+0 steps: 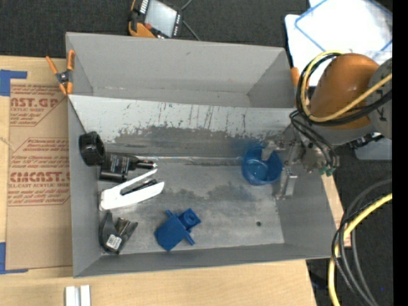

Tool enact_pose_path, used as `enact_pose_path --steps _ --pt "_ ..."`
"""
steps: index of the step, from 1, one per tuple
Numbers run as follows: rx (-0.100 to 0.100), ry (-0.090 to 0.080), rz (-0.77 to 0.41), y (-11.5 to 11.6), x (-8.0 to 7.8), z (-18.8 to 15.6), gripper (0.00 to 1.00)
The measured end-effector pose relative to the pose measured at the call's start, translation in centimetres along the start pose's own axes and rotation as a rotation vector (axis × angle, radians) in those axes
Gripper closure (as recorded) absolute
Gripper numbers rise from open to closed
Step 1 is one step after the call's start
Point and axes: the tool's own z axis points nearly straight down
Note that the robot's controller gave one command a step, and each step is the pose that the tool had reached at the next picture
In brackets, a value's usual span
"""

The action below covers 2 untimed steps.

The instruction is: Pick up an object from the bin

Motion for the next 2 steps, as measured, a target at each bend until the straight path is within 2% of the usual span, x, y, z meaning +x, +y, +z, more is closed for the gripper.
enact_pose_path --steps 1,2 --pt "0.000 0.000 0.000 0.0 0.0 0.0 0.00" --pt "-0.001 0.001 0.346 0.1 0.8 3.5 0.00"
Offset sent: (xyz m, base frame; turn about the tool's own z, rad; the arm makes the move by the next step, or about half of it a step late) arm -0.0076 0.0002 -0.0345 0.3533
